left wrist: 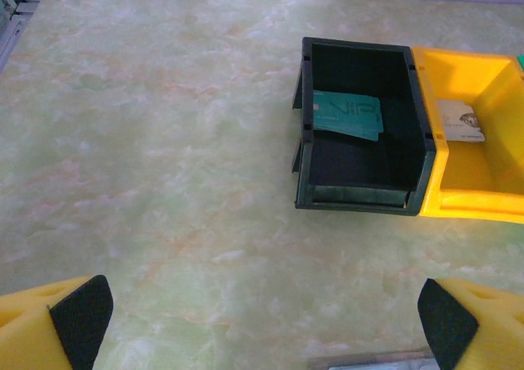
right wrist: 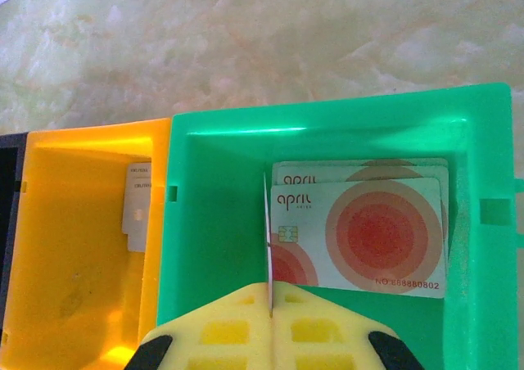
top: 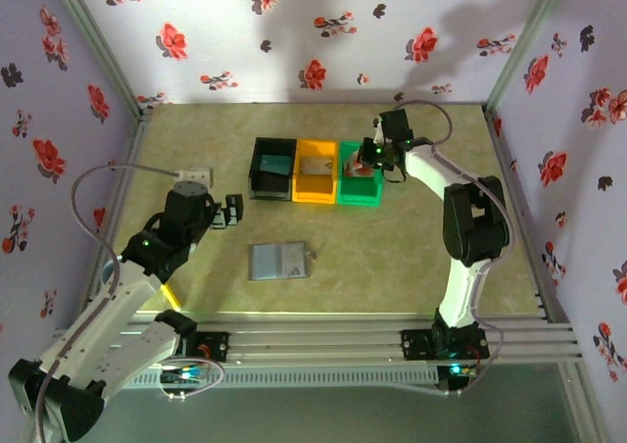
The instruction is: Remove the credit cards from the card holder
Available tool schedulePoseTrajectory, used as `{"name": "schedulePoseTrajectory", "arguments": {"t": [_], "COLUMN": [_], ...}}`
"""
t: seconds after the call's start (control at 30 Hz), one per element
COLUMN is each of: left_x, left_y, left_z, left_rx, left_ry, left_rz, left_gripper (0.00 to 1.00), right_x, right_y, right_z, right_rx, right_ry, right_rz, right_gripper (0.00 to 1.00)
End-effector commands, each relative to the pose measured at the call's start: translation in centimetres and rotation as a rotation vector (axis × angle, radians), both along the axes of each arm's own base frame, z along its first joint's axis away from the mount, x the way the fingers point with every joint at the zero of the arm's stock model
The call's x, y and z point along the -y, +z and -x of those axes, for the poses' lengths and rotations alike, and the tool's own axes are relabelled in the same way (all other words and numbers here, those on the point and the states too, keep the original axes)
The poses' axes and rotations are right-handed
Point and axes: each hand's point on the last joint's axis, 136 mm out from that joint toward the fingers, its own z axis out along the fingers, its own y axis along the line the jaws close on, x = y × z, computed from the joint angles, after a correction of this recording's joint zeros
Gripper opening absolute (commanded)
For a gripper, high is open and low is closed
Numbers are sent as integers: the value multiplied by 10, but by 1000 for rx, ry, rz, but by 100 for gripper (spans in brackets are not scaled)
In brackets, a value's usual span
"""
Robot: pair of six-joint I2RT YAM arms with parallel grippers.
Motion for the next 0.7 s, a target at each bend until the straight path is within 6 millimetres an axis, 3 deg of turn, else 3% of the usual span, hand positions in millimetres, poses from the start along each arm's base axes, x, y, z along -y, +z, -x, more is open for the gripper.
{"name": "schedulePoseTrajectory", "arguments": {"t": [0.0,0.67], "left_x": [-6,-6], "left_y": [-4,-6], "left_z": [-2,-3], "left_rx": [0,-11], "left_ry": [27,29], "left_rz": [-17,-20], "left_gripper": [100,100], "right_x": [0,2], "right_y": [3,-22], "right_z": [-7,-14], "right_rx": [11,-77], "right_ry": [30,55], "right_rz": [-1,-49], "right_gripper": [0,0]}}
